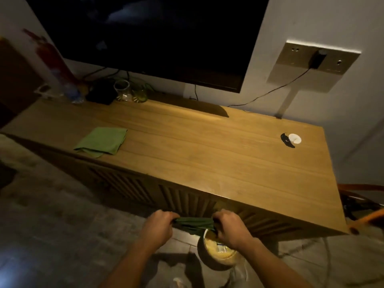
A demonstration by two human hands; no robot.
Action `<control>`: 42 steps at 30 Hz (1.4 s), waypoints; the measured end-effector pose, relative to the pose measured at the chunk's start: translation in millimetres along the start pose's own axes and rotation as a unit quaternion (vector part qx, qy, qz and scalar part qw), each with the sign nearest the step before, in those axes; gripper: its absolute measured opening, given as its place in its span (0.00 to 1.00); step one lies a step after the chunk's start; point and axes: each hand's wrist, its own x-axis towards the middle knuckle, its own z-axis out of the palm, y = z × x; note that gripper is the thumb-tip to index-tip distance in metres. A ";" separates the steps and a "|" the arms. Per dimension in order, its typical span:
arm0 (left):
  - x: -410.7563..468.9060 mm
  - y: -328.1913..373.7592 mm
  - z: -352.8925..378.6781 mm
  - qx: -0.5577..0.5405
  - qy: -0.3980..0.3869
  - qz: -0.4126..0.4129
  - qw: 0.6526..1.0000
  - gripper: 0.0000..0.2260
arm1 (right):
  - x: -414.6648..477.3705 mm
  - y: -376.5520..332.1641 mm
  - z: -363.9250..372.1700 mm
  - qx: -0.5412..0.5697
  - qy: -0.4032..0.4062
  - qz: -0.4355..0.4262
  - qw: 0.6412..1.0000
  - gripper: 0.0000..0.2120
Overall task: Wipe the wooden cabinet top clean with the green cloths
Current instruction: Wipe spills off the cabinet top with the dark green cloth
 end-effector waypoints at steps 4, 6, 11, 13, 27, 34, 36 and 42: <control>-23.1 -42.3 -56.6 -0.004 0.058 -0.040 0.997 0.17 | 37.1 -61.1 -22.7 -0.001 0.008 -0.077 0.997 0.10; -29.1 -61.6 -82.4 0.009 0.082 -0.061 0.995 0.18 | 54.9 -90.1 -33.4 0.005 0.016 -0.108 0.994 0.09; -27.6 -107.6 -137.3 0.014 0.117 -0.108 0.987 0.19 | 106.5 -150.3 -53.9 -0.006 0.036 -0.173 0.984 0.09; -22.3 -125.8 -151.4 0.006 0.126 -0.119 0.985 0.19 | 130.9 -167.4 -57.1 -0.006 0.035 -0.188 0.982 0.09; 87.4 -215.0 -248.1 0.059 0.106 -0.136 0.983 0.18 | 332.3 -243.8 -116.1 -0.012 -0.045 -0.250 0.967 0.05; 152.5 -250.7 -280.8 0.037 0.098 -0.142 0.984 0.17 | 405.6 -256.7 -141.5 -0.012 -0.055 -0.234 0.971 0.04; 170.1 -264.6 -285.1 0.032 0.094 -0.137 0.986 0.16 | 422.4 -260.3 -142.1 -0.012 -0.057 -0.227 0.972 0.05; 225.6 -309.4 -295.7 0.015 0.027 -0.107 0.994 0.15 | 466.7 -273.5 -131.1 0.002 -0.066 -0.165 0.984 0.05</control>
